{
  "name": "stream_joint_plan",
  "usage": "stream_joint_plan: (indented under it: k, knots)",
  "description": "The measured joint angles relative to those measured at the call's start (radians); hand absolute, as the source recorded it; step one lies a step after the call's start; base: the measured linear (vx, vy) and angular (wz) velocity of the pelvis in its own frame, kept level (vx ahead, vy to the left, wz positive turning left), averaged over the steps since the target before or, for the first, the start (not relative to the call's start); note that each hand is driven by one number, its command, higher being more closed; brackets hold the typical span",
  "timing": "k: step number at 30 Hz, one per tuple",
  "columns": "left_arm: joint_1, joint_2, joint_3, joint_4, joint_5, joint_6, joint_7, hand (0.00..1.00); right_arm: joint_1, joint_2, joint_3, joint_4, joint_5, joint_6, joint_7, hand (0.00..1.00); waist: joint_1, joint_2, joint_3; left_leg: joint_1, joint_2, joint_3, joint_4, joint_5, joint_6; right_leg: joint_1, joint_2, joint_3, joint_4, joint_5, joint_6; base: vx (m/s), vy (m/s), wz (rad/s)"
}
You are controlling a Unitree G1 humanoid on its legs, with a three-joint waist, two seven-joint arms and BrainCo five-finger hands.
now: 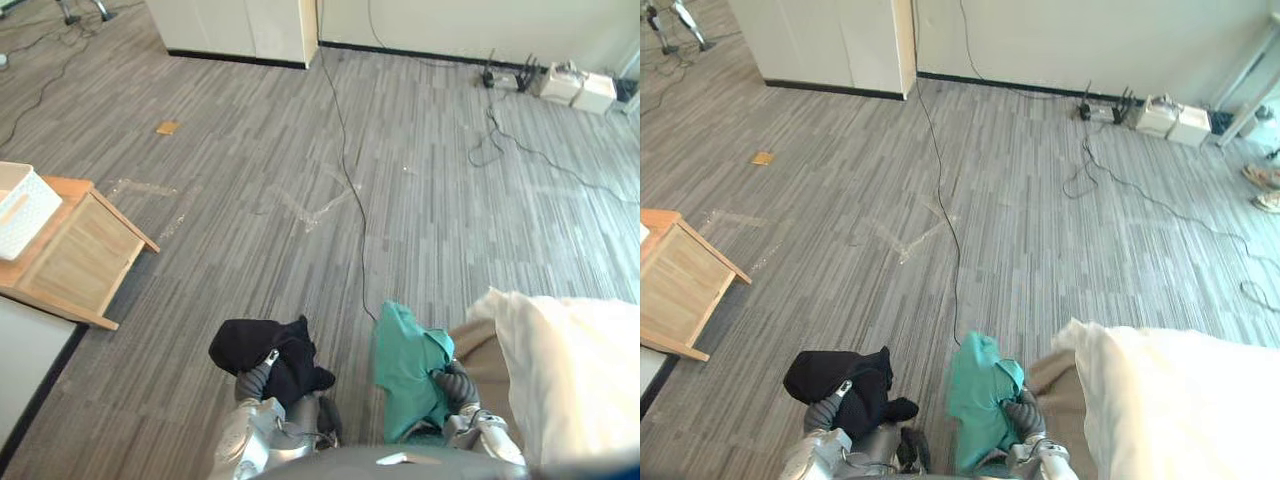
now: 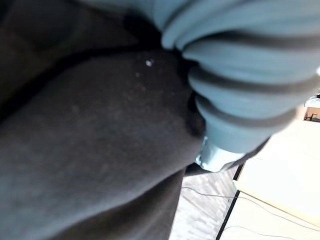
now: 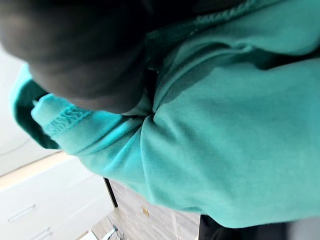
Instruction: Tidy the bed and pick cloth on bed and put in laundry
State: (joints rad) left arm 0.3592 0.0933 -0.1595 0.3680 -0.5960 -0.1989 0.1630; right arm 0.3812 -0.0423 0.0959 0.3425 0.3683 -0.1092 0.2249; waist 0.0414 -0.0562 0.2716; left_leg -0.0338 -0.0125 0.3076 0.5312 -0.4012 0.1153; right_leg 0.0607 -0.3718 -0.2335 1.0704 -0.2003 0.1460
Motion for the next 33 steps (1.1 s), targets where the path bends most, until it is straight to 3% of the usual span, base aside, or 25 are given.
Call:
stream_joint_plan:
  k: [2,5,7,8,9,10,11,12,13,14,15,16,17,18,19,21,23,26,28,29,31,33]
  knots:
    - [0.011,-0.009,-0.026,-0.003,0.001,0.000,0.024,1.00,0.019,0.003,0.031,0.001,0.001,-0.016,-0.007,1.00,-0.021,0.018,0.006,0.129,0.004,-0.090,-0.111,0.008,-0.014,-0.102,0.060,-0.046,-0.030,-0.091,-0.051,0.41,0.024,0.96]
    - [0.015,-0.007,-0.037,0.003,0.029,0.024,0.037,1.00,0.035,0.002,0.031,0.001,0.004,-0.022,-0.019,1.00,-0.033,0.020,0.007,0.242,0.020,-0.165,-0.184,0.016,-0.037,-0.229,0.098,-0.070,-0.214,-0.104,-0.055,0.43,-0.058,1.08]
    - [0.010,-0.002,-0.035,0.027,0.041,0.035,0.032,1.00,0.038,0.004,0.031,-0.004,0.015,-0.041,-0.028,1.00,-0.046,0.022,0.008,0.307,0.043,-0.212,-0.201,-0.007,-0.077,-0.276,0.124,-0.081,-0.559,0.006,-0.032,0.50,-0.156,1.12]
    - [0.015,0.006,-0.034,0.050,0.041,0.033,0.023,1.00,0.038,0.005,0.032,-0.005,0.021,-0.041,-0.028,1.00,-0.044,0.017,0.008,0.342,0.050,-0.211,-0.201,-0.026,-0.105,-0.291,0.127,-0.080,-0.749,0.101,-0.006,0.49,-0.196,0.84]
    - [0.021,0.010,-0.033,0.052,0.041,0.032,0.017,1.00,0.037,0.004,0.033,-0.006,0.021,-0.042,-0.028,1.00,-0.040,0.014,0.008,0.361,0.050,-0.210,-0.202,-0.039,-0.126,-0.307,0.126,-0.073,-0.797,0.128,-0.009,0.53,-0.239,0.81]
    - [0.037,0.018,-0.034,0.046,0.041,0.019,0.007,1.00,0.044,0.004,0.033,-0.010,0.021,-0.043,-0.026,1.00,-0.039,0.010,0.007,0.403,0.055,-0.210,-0.209,-0.078,-0.155,-0.325,0.126,-0.058,-0.815,0.140,-0.019,0.58,-0.282,0.83]
    - [0.045,0.006,-0.036,0.061,0.039,0.008,-0.005,1.00,0.045,-0.007,0.030,-0.015,0.022,-0.051,-0.027,1.00,-0.052,0.019,0.009,0.435,0.079,-0.226,-0.215,-0.125,-0.174,-0.342,0.137,-0.036,-0.743,0.250,-0.081,0.59,-0.277,0.72]
    - [0.051,-0.003,-0.036,0.066,0.039,0.004,-0.007,1.00,0.043,-0.011,0.029,-0.026,0.022,-0.052,-0.029,1.00,-0.050,0.050,-0.001,0.439,0.097,-0.231,-0.218,-0.146,-0.169,-0.368,0.148,-0.036,-0.688,0.259,-0.095,0.60,-0.260,0.47]
    - [0.070,-0.024,-0.036,0.067,0.039,-0.012,-0.014,1.00,0.051,-0.045,0.021,-0.083,0.022,-0.054,-0.029,1.00,-0.052,0.096,-0.015,0.437,0.145,-0.223,-0.217,-0.190,-0.146,-0.429,0.167,-0.038,-0.570,0.244,-0.135,0.60,-0.240,0.03]
    - [0.068,-0.046,-0.032,0.082,0.039,-0.025,-0.018,1.00,0.039,-0.061,0.011,-0.088,0.021,-0.054,-0.032,1.00,-0.058,0.127,-0.025,0.439,0.177,-0.206,-0.213,-0.209,-0.097,-0.485,0.187,-0.052,-0.457,0.152,-0.171,0.61,-0.245,-0.04]
    - [0.071,-0.047,-0.029,0.094,0.040,-0.030,-0.024,1.00,0.016,-0.059,0.005,-0.080,0.022,-0.050,-0.037,1.00,-0.056,0.145,-0.029,0.434,0.188,-0.209,-0.185,-0.186,-0.107,-0.501,0.191,-0.055,-0.412,0.111,-0.184,0.63,-0.259,-0.12]
    - [0.052,-0.046,-0.028,0.104,0.039,-0.031,-0.034,1.00,-0.029,-0.052,-0.015,-0.040,0.021,-0.036,-0.042,1.00,-0.063,0.128,-0.013,0.381,0.213,-0.209,-0.039,-0.110,-0.104,-0.502,0.191,-0.059,-0.348,0.050,-0.220,0.61,-0.299,-0.02]
    - [0.046,-0.054,-0.029,0.104,0.040,-0.034,-0.049,1.00,-0.045,-0.054,-0.027,-0.030,0.021,-0.027,-0.037,1.00,-0.066,0.138,-0.013,0.316,0.259,-0.215,0.144,-0.011,-0.088,-0.461,0.212,-0.084,-0.340,-0.002,-0.228,0.72,-0.382,0.09]
    - [0.044,-0.061,-0.034,0.104,0.040,-0.040,-0.061,1.00,-0.046,-0.052,-0.032,-0.030,0.021,-0.027,-0.033,1.00,-0.071,0.140,-0.010,0.276,0.290,-0.221,0.237,0.047,-0.099,-0.432,0.235,-0.094,-0.356,-0.021,-0.228,0.64,-0.385,0.20]
    - [0.043,-0.079,-0.036,0.102,0.042,-0.054,-0.086,1.00,-0.054,-0.055,-0.040,-0.031,0.021,-0.026,-0.030,1.00,-0.071,0.159,-0.008,0.185,0.312,-0.241,0.411,0.059,-0.129,-0.361,0.279,-0.108,-0.410,-0.036,-0.242,0.58,-0.322,0.09]
    - [0.046,-0.087,-0.036,0.091,0.070,-0.059,-0.114,1.00,-0.060,-0.059,-0.058,-0.031,0.022,-0.027,-0.021,1.00,-0.052,0.149,0.006,0.072,0.263,-0.237,0.518,0.024,-0.130,-0.240,0.323,-0.109,-0.532,-0.038,-0.257,0.43,-0.195,-0.07]
    - [0.050,-0.084,-0.034,0.056,0.071,-0.076,-0.122,1.00,-0.060,-0.064,-0.059,-0.032,0.046,-0.030,0.008,1.00,-0.026,0.130,0.018,-0.059,0.149,-0.210,0.403,-0.004,-0.136,-0.098,0.346,-0.106,-0.681,-0.024,-0.277,0.37,-0.108,-0.15]
    - [0.059,-0.084,-0.035,0.026,0.064,-0.089,-0.120,1.00,-0.059,-0.075,-0.052,-0.032,0.052,-0.030,0.011,1.00,-0.019,0.124,0.028,-0.146,0.092,-0.138,0.159,0.024,-0.135,0.017,0.356,-0.096,-0.767,-0.027,-0.278,0.29,-0.062,-0.17]
    - [0.074,-0.084,-0.038,0.006,0.043,-0.089,-0.113,1.00,-0.039,-0.080,-0.042,-0.039,0.053,-0.030,0.009,1.00,-0.027,0.129,0.034,-0.165,0.083,-0.050,-0.189,0.167,-0.149,0.112,0.358,-0.092,-0.831,-0.046,-0.256,0.42,-0.012,-0.15]
    - [0.073,-0.085,-0.050,0.006,0.026,-0.089,-0.112,1.00,-0.024,-0.083,-0.041,-0.043,0.053,-0.030,0.008,1.00,-0.032,0.135,0.039,-0.165,0.089,-0.029,-0.298,0.218,-0.165,0.149,0.364,-0.092,-0.850,-0.063,-0.225,0.37,0.038,-0.04]
    - [0.068,-0.085,-0.065,0.004,0.013,-0.088,-0.107,1.00,-0.004,-0.087,-0.036,-0.042,0.053,-0.029,0.007,1.00,-0.037,0.151,0.045,-0.191,0.136,0.030,-0.362,0.262,-0.190,0.202,0.377,-0.101,-0.863,-0.093,-0.164,0.38,0.132,0.11]
    - [0.047,-0.087,-0.082,0.004,-0.019,-0.075,-0.090,1.00,-0.002,-0.099,-0.036,-0.042,0.051,-0.029,-0.005,1.00,-0.043,0.150,0.048,-0.206,0.157,0.120,-0.370,0.300,-0.162,0.255,0.369,-0.115,-0.868,-0.141,-0.117,0.59,0.258,0.29]
